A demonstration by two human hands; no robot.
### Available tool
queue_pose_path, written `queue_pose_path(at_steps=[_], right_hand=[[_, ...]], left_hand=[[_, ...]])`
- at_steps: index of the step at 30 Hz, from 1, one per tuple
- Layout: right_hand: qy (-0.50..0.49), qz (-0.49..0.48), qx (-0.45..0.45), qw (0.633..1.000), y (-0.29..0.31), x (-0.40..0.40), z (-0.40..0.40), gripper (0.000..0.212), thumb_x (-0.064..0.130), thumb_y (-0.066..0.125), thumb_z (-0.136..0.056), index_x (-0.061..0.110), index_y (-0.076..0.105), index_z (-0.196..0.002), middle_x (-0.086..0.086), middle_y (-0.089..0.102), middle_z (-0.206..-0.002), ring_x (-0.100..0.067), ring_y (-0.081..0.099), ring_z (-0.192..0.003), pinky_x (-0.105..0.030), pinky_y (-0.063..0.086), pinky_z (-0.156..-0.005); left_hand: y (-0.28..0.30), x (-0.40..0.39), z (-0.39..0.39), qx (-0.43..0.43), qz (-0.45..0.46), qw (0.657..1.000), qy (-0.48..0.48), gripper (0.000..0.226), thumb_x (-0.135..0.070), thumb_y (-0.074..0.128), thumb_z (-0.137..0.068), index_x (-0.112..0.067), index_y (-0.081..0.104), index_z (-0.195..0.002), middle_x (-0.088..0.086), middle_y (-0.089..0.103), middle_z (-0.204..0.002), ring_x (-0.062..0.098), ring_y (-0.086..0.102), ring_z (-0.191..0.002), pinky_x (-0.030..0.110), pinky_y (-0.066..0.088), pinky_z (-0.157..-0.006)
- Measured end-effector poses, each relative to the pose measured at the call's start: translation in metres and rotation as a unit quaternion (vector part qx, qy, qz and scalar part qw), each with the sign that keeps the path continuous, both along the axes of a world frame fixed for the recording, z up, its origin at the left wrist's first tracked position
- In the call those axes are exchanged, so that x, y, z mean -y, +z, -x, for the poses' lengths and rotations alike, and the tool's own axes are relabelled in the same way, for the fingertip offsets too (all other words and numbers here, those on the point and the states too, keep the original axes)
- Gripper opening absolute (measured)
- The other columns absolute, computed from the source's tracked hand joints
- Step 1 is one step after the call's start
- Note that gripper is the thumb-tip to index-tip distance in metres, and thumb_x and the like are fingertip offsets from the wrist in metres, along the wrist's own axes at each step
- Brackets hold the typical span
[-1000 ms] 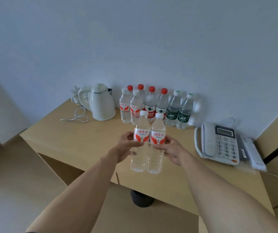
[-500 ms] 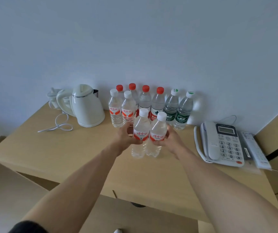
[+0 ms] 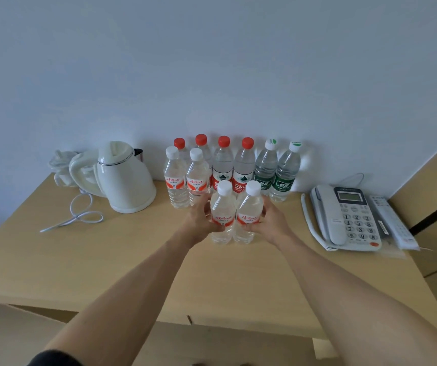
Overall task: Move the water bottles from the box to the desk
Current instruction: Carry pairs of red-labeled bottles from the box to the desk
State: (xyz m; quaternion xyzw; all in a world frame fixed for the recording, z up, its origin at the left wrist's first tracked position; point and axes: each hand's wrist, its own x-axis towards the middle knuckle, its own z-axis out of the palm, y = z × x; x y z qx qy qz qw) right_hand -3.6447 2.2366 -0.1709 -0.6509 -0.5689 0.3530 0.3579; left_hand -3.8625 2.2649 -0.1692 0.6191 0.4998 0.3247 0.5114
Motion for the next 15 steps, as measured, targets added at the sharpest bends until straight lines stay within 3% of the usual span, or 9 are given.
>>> queue_pose_path(at_steps=[5,9,11,13,15], right_hand=[[0.007,0.0,-0.001,1.0,0.005,0.004,-0.003,0.072,0.022,0.094,-0.063,0.033,0.051,-0.119,0.02,0.064,-0.11,-0.011,0.059,-0.114,-0.038,0.05,-0.099],[0.02,-0.034,0.009,0.999,0.028,0.003,-0.011,0.072,0.027,0.093,-0.065,0.043,0.053,-0.123,0.02,0.063,-0.121,0.003,0.057,-0.114,-0.028,0.044,-0.099],[0.035,-0.054,0.02,0.998,0.042,0.0,-0.012,0.066,0.022,0.091,-0.068,0.049,0.055,-0.116,0.025,0.064,-0.118,0.011,0.057,-0.11,-0.025,0.046,-0.097],[0.047,-0.077,0.04,0.995,0.053,-0.003,-0.011,0.059,0.023,0.09,-0.07,0.041,0.06,-0.117,0.026,0.065,-0.116,0.01,0.058,-0.11,-0.021,0.047,-0.093],[0.049,-0.104,0.069,0.991,0.058,-0.005,-0.009,0.051,0.025,0.088,-0.072,0.034,0.064,-0.117,0.028,0.066,-0.11,0.014,0.057,-0.105,-0.009,0.043,-0.084]], left_hand=[[0.0,0.002,0.002,-0.048,-0.032,0.998,-0.022,0.077,0.0,0.086,-0.066,-0.02,0.05,-0.131,-0.005,0.065,-0.12,0.008,0.062,-0.114,0.043,0.052,-0.104],[0.018,0.002,0.007,-0.112,-0.081,0.99,-0.034,0.077,-0.023,0.091,-0.071,-0.021,0.052,-0.136,-0.007,0.062,-0.122,0.009,0.059,-0.111,0.036,0.051,-0.097],[0.036,0.002,0.01,-0.151,-0.148,0.977,-0.02,0.073,-0.033,0.088,-0.074,-0.023,0.053,-0.138,-0.008,0.061,-0.123,0.009,0.057,-0.11,0.032,0.049,-0.094],[0.058,0.002,0.011,-0.184,-0.24,0.953,-0.005,0.065,-0.036,0.084,-0.078,-0.024,0.057,-0.136,-0.007,0.063,-0.12,0.009,0.058,-0.106,0.028,0.049,-0.09],[0.079,0.002,0.009,-0.207,-0.304,0.93,-0.011,0.056,-0.035,0.082,-0.08,-0.024,0.063,-0.131,-0.007,0.066,-0.112,0.009,0.059,-0.1,0.027,0.05,-0.085]])
